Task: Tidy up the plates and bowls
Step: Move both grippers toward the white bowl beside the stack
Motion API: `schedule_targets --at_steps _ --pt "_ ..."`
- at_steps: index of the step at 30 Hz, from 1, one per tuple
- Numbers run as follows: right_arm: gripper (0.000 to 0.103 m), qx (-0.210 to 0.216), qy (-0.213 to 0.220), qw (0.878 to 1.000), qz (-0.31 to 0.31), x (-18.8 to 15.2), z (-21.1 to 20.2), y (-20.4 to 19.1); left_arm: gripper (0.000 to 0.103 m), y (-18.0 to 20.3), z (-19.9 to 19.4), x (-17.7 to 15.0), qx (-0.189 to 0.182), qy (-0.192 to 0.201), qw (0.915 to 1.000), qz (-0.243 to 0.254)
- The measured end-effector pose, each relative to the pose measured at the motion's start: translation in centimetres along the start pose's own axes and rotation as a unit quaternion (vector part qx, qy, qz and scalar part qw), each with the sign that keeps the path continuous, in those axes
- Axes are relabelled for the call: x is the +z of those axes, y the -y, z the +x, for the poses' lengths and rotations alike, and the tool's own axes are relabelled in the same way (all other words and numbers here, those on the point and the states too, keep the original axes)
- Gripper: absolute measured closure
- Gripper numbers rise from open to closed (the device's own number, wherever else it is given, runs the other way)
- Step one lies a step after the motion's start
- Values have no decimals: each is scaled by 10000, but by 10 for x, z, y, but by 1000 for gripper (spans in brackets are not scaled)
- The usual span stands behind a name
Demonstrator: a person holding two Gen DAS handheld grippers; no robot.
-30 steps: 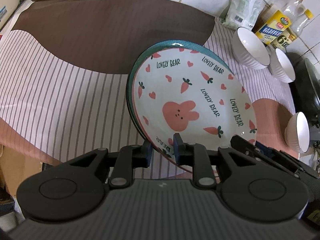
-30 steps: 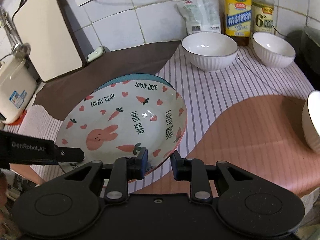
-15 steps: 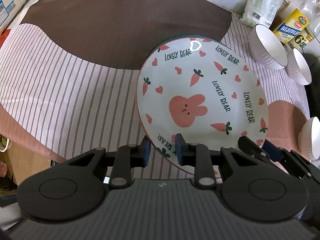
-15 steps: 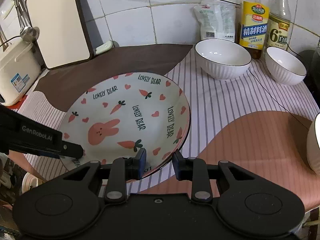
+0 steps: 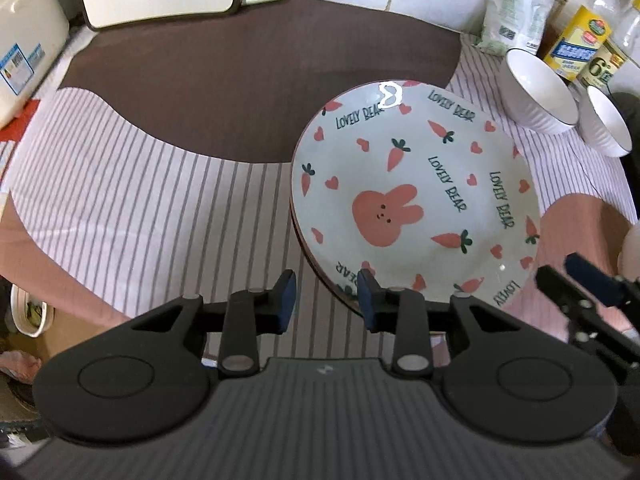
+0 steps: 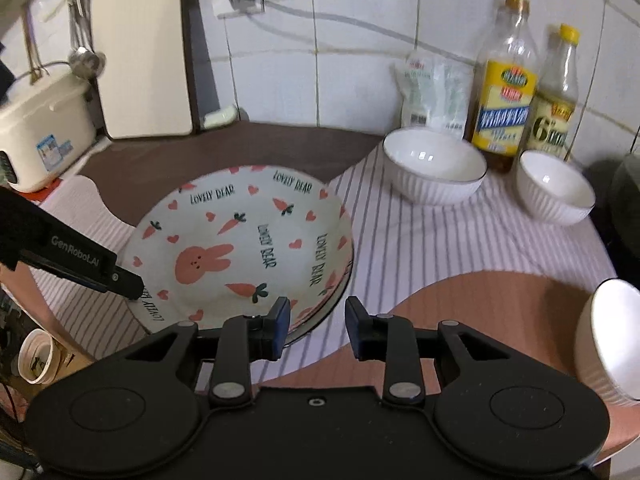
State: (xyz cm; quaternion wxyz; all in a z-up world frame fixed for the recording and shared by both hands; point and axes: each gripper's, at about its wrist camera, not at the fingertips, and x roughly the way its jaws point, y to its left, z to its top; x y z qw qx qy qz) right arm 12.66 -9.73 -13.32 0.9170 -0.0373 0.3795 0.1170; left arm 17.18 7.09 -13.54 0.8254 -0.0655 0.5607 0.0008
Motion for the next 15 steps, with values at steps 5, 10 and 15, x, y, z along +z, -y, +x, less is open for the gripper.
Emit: schedule_targets --at_steps 5,10,15 --pt "67 192 309 9990 -243 -2 -38 13 71 10 -26 -5 -83 208 9994 258" --pt "56 229 649 9976 -119 -3 -76 32 70 31 -60 -13 -340 538 9965 539" --pt "42 174 1018 9946 -69 -14 -111 53 65 62 -88 -19 -713 790 9903 895"
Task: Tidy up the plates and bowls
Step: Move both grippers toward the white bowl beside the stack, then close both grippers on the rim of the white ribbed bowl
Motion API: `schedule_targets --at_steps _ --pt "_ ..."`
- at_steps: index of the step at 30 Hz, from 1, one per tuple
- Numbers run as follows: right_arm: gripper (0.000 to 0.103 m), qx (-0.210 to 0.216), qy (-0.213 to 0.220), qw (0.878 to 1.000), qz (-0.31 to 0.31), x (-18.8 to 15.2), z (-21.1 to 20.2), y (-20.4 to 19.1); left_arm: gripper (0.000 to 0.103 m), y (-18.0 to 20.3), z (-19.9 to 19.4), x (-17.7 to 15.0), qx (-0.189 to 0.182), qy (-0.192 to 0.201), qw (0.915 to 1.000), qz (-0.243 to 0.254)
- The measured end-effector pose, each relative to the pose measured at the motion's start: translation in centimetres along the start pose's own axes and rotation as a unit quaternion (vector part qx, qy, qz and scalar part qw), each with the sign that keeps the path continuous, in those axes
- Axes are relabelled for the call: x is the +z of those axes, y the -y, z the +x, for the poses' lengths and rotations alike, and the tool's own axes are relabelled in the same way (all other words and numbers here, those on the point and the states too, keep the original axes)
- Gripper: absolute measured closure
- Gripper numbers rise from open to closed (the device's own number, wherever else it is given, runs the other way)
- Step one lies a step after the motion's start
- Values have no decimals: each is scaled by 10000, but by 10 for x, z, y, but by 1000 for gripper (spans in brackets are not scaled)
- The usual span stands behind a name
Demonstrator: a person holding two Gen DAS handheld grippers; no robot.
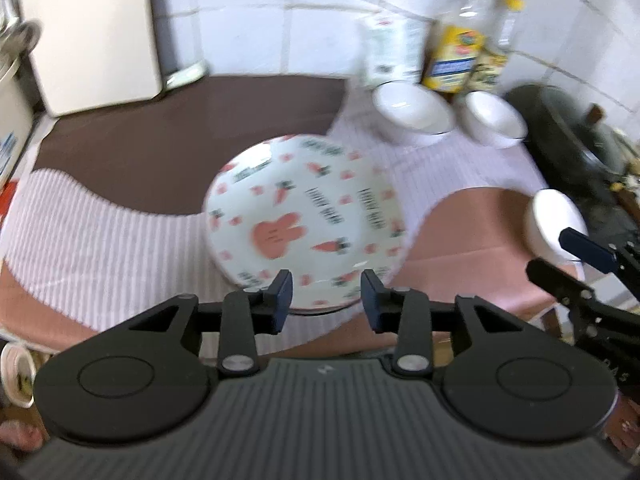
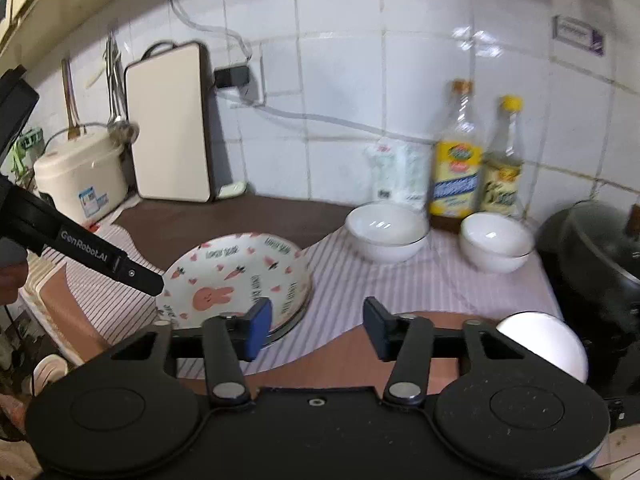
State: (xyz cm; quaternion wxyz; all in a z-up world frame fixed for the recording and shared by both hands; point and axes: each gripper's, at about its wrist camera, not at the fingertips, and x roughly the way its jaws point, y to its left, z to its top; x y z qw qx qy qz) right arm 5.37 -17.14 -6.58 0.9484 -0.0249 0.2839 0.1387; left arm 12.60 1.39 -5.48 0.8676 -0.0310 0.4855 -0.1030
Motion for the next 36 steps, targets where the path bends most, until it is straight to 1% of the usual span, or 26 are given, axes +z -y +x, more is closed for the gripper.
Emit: schedule_targets --at_steps 3,9,11,13,15,18,20,21,22,25,27,30,33,34,36 --pt "40 -207 178 9996 -88 -7 -20 12 63 25 -6 2 -204 154 9994 235" --pt "29 -568 429 9973 -153 -25 -47 36 61 80 -9 7 -683 341 9953 602" --pt "27 -684 456 9966 -92 -32 -50 46 57 97 -7 8 -823 386 9937 652" --pt "13 -818 465 9956 13 -40 -49 56 52 113 -3 10 -935 453 9924 666" --pt "12 -963 533 9939 57 -47 -48 65 50 129 5 11 -1025 493 9912 673" --pt "12 -1141 478 9922 153 -57 -39 78 47 147 19 14 -1184 510 9893 688" --pt "12 -1231 487 9909 251 -63 -33 86 43 158 30 15 -1288 552 9877 696" --pt "11 -1281 517 9900 280 -67 -31 88 39 164 36 15 -1346 597 9865 717" --pt "9 -1334 566 9890 293 -71 -28 92 38 169 41 16 -1353 612 9862 729" --pt "6 -1510 631 9863 194 -81 -14 101 33 182 60 17 -1470 569 9842 801" --pt "5 -1620 555 9851 155 -88 -4 107 31 191 75 17 -1544 509 9833 813" --pt "2 -1710 417 9842 201 -97 13 118 30 203 97 15 -1579 446 9826 866" --pt "2 -1770 265 9828 447 -105 31 131 30 212 120 15 -1689 334 9806 936" --pt "2 -1781 248 9822 546 -108 38 136 33 216 129 14 -1677 238 9811 936" --pt "2 -1774 250 9814 686 -111 47 143 34 220 142 13 -1654 169 9819 903"
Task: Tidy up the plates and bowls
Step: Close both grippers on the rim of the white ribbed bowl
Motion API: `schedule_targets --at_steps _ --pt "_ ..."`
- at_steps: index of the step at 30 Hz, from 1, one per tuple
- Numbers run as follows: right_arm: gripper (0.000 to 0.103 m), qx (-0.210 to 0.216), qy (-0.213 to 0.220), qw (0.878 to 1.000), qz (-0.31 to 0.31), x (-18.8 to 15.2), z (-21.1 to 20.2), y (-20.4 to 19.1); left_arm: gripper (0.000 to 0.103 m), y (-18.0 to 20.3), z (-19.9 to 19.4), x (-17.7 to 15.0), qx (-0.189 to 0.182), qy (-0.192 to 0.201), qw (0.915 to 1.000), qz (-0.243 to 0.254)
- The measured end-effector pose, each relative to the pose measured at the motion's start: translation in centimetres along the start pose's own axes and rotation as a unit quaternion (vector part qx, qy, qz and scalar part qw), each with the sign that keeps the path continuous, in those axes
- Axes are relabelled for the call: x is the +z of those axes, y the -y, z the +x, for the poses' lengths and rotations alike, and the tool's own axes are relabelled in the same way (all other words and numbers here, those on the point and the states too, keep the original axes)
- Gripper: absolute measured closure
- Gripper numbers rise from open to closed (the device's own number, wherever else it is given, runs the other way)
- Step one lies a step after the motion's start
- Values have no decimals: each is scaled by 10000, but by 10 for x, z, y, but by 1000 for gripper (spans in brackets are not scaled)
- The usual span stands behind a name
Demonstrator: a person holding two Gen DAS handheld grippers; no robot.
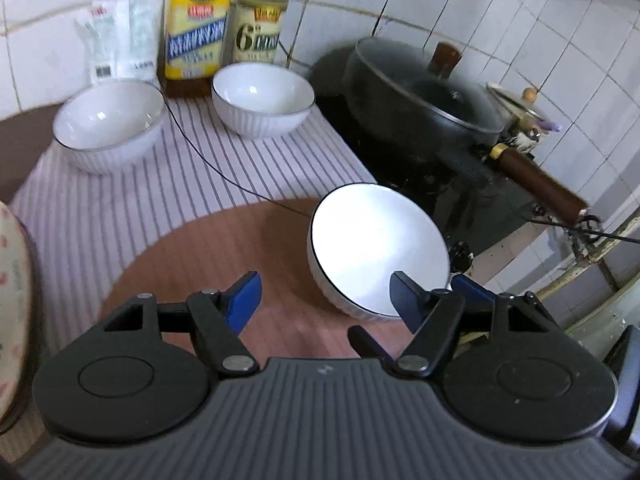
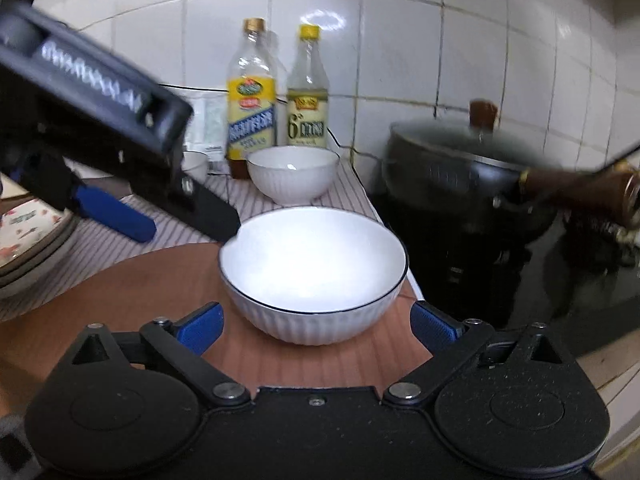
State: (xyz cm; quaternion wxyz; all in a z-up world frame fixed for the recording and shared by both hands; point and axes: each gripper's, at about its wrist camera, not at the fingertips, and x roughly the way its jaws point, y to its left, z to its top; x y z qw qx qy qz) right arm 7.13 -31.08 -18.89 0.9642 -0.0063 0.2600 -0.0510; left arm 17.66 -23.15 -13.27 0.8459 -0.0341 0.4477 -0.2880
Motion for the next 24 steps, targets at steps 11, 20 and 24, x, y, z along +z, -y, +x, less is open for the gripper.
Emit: schedule_targets --at_steps 11,20,24 --pt "0 156 136 9998 -46 -5 28 0 76 -8 48 13 -155 -398 9982 -419" --pt "0 149 156 9997 -91 -10 33 -1 85 -9 51 11 -141 -431 9981 -421" --pt "0 164 86 9998 1 -5 35 -3 85 -8 46 11 -35 -428 9987 -292"
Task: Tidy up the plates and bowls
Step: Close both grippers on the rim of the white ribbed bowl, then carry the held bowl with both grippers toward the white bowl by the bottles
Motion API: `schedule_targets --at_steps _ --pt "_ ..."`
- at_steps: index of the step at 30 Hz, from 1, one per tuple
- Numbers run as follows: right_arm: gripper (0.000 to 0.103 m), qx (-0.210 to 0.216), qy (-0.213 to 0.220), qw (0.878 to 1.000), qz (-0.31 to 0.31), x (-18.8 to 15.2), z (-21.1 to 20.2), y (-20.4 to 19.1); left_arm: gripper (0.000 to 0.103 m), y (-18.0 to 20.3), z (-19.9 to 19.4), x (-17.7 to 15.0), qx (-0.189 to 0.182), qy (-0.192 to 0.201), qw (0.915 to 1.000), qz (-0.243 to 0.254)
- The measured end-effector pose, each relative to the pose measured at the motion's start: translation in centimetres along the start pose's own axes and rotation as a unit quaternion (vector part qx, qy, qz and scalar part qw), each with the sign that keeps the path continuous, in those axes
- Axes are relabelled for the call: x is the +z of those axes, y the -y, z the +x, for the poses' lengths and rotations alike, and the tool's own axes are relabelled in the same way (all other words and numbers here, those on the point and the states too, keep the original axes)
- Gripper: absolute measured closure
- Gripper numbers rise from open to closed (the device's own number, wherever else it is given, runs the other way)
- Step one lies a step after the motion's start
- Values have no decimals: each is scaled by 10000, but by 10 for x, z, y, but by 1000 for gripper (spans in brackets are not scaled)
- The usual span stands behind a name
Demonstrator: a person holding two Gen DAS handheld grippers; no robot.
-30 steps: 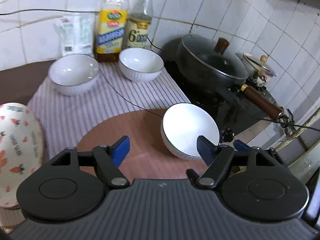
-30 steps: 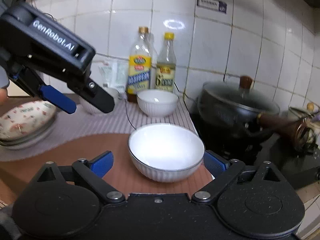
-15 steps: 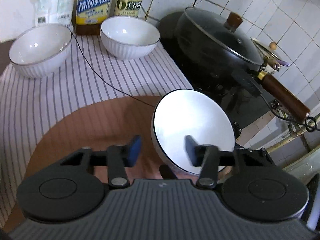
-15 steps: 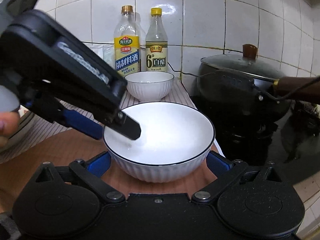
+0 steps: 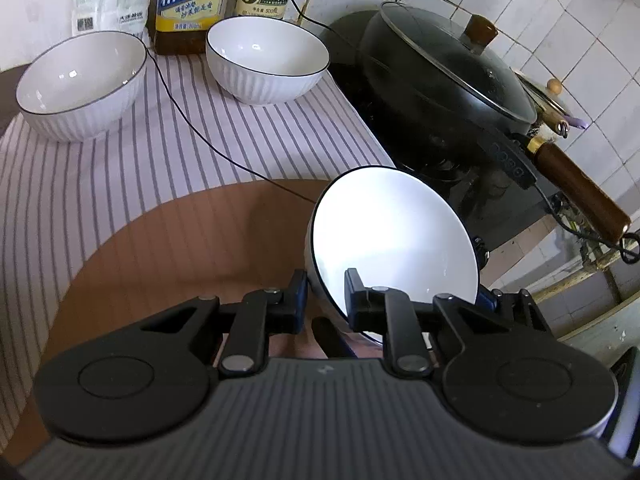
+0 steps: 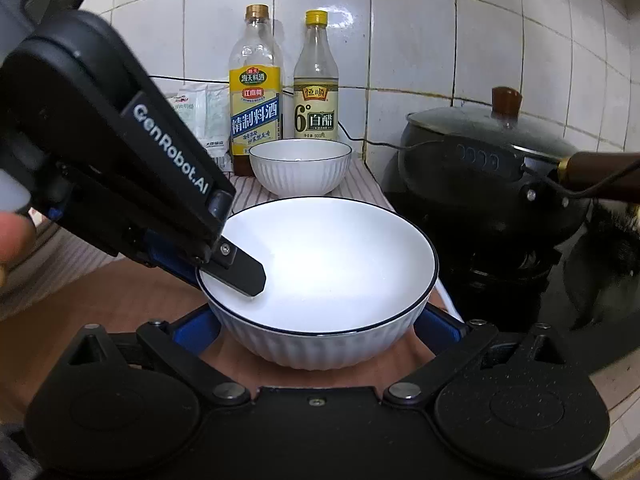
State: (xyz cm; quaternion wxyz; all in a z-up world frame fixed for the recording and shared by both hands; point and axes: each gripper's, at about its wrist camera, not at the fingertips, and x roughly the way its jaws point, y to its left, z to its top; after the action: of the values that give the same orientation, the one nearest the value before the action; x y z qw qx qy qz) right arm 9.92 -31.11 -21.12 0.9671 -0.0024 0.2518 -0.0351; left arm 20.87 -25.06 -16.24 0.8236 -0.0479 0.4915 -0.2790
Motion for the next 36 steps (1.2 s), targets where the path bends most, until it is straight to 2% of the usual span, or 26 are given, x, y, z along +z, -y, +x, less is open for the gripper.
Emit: schedule_targets --at_steps 8,21,25,36 --pt "0 136 66 9998 -108 6 -12 -24 85 -10 -28 -6 207 48 9996 169" --pt "0 795 249 9949 -562 28 -16 -75 85 -56 -82 -5 607 196 9976 -278" --pt "0 973 226 9919 -780 28 -6 -91 85 -72 -84 -6 758 150 9963 -383" --pt "0 1228 -1 9883 -908 26 25 -108 85 -91 -68 -8 1136 -12 9927 -418"
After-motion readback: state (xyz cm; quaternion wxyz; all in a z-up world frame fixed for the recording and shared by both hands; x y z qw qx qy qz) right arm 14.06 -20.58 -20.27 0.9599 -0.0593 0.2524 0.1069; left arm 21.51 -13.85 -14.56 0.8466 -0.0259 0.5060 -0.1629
